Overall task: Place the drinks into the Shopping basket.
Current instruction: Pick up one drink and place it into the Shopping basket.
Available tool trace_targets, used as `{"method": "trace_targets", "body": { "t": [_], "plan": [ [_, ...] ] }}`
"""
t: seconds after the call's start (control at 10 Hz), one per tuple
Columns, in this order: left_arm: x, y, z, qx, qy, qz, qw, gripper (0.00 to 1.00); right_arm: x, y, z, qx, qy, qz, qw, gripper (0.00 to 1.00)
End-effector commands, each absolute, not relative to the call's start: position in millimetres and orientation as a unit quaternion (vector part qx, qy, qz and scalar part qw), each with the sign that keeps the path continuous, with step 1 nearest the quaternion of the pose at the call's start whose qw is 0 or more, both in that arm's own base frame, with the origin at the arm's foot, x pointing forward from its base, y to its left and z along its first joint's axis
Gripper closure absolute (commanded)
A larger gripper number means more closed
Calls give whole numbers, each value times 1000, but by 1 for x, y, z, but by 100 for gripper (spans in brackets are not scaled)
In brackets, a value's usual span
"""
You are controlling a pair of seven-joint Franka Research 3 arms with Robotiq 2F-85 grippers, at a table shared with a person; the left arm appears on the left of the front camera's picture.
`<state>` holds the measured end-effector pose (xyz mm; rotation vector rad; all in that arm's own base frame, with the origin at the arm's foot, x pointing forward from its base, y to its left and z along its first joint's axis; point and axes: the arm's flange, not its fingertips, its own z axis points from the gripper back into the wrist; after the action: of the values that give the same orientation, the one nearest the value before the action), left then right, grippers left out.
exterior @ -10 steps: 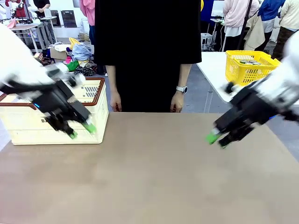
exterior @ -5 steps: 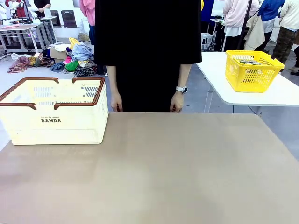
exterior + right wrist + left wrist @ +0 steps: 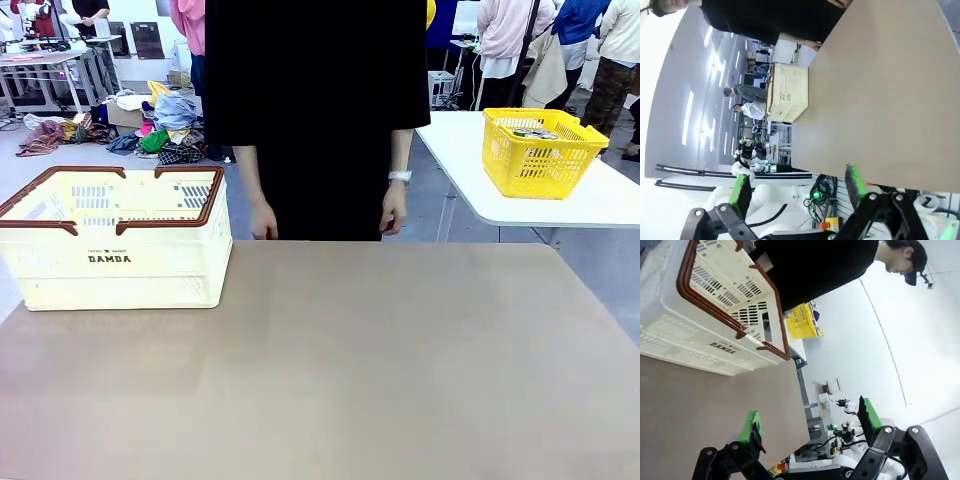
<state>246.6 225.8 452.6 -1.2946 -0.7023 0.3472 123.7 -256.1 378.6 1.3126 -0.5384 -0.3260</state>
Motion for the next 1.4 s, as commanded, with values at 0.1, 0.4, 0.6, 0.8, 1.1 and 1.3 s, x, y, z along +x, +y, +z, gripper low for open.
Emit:
{"method": "trace_targets", "body": {
  "t": [0.1,0.4,0.6,0.8,1.1,1.3],
  "plan": [
    [239,228,458,-589,-320,155,726,0,119,-252,399,597,-249,-141,750,0],
    [239,228,458,-589,-320,155,726,0,119,-252,399,597,-249,-141,750,0],
    [239,228,458,-589,-320,155,726,0,119,-252,399,597,-249,-141,750,0],
    [239,228,458,-589,-320,155,726,0,119,-252,399,597,-249,-141,750,0],
    [239,228,458,-589,-320,155,726,0,119,-252,399,597,-249,-141,750,0],
    [239,228,458,-589,-320,155,726,0,119,-252,399,597,-249,-141,750,0]
  ]
}}
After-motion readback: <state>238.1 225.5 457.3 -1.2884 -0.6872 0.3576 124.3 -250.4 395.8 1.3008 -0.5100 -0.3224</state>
